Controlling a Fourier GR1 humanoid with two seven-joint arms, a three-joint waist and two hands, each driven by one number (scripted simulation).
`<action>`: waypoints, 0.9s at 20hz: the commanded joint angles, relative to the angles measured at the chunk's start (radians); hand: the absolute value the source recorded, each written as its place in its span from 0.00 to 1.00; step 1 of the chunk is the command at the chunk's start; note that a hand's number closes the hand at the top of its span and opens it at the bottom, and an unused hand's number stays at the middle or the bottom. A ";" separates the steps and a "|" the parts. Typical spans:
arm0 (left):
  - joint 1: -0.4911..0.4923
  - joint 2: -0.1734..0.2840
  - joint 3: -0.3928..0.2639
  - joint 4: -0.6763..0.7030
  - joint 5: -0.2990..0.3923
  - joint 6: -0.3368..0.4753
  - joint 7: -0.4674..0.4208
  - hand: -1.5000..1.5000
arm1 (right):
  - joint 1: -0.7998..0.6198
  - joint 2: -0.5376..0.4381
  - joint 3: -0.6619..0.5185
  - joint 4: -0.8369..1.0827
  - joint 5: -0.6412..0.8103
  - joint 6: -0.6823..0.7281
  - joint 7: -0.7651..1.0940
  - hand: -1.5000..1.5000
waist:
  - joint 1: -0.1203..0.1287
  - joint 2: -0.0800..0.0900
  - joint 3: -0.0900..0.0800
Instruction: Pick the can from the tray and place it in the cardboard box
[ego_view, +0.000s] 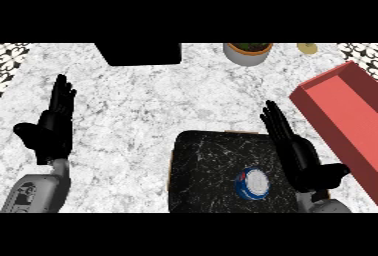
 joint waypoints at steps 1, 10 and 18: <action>-0.020 0.003 0.000 0.009 0.002 -0.022 0.023 0.50 | 0.104 -0.002 -0.076 -0.064 0.001 -0.089 -0.017 1.00 | 0.010 -0.014 -0.019; 0.101 -0.012 0.031 -0.068 0.163 -0.118 0.092 0.50 | 0.518 -0.018 -0.381 -0.036 0.148 -0.586 -0.062 0.00 | -0.064 -0.029 -0.023; 0.110 -0.012 -0.008 -0.172 0.170 -0.141 0.156 0.50 | 0.900 -0.158 -0.242 -0.481 0.402 -0.616 0.018 0.00 | 0.009 -0.014 -0.023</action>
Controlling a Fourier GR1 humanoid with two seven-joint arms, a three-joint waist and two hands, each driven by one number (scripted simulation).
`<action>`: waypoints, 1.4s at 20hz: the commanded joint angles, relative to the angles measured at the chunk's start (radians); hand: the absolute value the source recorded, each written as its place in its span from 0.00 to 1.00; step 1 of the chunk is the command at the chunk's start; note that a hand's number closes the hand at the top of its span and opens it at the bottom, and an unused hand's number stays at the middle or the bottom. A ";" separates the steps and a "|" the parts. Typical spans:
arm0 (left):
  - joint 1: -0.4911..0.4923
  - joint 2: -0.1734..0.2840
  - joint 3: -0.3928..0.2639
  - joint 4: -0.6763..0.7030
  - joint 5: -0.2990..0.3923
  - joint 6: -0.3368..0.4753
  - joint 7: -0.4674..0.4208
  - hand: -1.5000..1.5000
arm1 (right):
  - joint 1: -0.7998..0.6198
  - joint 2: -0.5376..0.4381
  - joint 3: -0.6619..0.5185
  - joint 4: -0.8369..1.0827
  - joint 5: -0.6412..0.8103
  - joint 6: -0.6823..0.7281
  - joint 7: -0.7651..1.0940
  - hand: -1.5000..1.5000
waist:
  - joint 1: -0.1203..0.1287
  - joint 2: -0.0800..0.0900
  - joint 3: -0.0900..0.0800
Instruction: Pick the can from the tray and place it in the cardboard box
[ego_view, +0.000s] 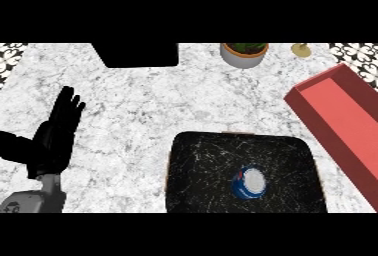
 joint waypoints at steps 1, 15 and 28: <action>0.022 -0.010 -0.025 -0.052 -0.008 0.004 0.018 0.50 | 0.186 -0.127 0.059 -0.177 0.123 0.019 0.151 0.00 | 0.033 0.008 -0.002; -0.043 -0.017 -0.031 -0.037 -0.009 -0.009 0.070 0.50 | 0.181 -0.445 0.080 -0.698 0.197 0.296 0.888 0.00 | 0.061 0.016 0.001; -0.042 -0.009 0.011 -0.009 0.001 -0.052 0.064 0.50 | -0.342 -0.413 0.323 -0.592 0.359 0.302 1.412 0.00 | 0.055 0.011 0.001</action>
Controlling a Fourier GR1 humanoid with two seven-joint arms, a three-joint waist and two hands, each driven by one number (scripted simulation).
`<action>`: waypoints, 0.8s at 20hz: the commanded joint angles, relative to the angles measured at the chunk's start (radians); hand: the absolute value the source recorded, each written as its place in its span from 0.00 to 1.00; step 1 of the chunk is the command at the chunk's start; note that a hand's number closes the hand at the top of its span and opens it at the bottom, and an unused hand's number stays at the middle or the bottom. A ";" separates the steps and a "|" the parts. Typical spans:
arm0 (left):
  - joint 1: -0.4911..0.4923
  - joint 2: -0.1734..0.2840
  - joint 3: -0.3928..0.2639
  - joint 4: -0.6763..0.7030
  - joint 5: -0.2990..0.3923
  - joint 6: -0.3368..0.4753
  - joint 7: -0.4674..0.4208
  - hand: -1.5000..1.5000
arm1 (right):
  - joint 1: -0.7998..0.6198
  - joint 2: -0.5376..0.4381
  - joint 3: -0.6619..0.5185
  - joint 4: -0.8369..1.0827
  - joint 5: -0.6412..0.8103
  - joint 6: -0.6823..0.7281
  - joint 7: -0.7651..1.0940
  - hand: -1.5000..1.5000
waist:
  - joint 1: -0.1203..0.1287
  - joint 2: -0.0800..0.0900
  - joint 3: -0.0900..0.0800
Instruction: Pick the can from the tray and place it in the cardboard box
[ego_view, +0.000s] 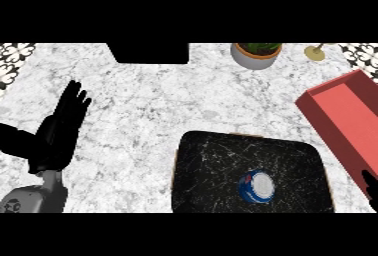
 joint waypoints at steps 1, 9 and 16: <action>-0.023 -0.005 0.007 0.013 -0.001 -0.010 0.010 0.50 | -0.115 0.076 0.154 -0.046 0.224 -0.017 0.196 0.00 | -0.008 -0.003 0.001; 0.070 -0.028 -0.001 -0.053 -0.014 -0.020 -0.007 0.50 | -0.286 0.244 0.212 0.152 0.318 0.052 0.248 0.00 | -0.010 -0.004 0.002; 0.011 -0.051 0.018 0.033 -0.032 -0.019 -0.028 0.50 | -0.306 0.371 0.244 0.179 0.427 0.113 0.257 0.00 | -0.018 -0.003 0.002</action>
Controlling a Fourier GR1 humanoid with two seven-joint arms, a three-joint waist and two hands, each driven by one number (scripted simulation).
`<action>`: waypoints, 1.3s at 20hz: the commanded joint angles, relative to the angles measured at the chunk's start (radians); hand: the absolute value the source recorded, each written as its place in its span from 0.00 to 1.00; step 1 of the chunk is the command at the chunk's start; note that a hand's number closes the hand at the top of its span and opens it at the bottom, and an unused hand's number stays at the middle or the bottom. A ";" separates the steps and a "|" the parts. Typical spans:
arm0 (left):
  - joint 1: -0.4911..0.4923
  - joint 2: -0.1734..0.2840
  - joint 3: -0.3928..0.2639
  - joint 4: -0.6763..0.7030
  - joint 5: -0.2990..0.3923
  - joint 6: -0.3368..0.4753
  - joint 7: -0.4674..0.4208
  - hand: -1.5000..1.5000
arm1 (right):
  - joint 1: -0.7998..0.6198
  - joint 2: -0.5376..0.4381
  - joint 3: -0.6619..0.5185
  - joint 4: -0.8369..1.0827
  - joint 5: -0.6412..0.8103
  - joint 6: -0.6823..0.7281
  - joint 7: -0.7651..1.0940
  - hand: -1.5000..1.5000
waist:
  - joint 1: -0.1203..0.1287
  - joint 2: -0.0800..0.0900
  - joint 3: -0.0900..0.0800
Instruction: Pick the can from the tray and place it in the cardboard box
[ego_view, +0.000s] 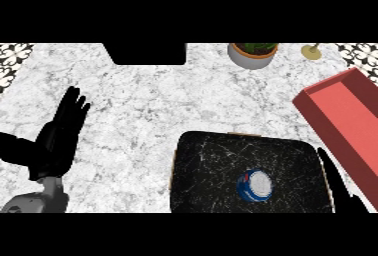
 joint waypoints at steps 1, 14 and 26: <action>-0.005 -0.023 -0.013 0.033 -0.026 0.000 -0.022 0.50 | -0.034 0.061 -0.034 0.060 -0.016 0.047 0.096 0.00 | -0.001 0.001 0.001; -0.011 -0.026 0.008 -0.009 -0.037 -0.013 0.028 0.50 | -0.052 0.231 -0.009 0.163 0.141 0.141 0.112 0.00 | 0.000 0.000 0.001; -0.070 -0.051 0.024 0.006 -0.058 -0.017 0.072 0.50 | -0.012 0.339 -0.041 0.275 0.128 0.147 -0.032 0.00 | -0.004 0.000 0.001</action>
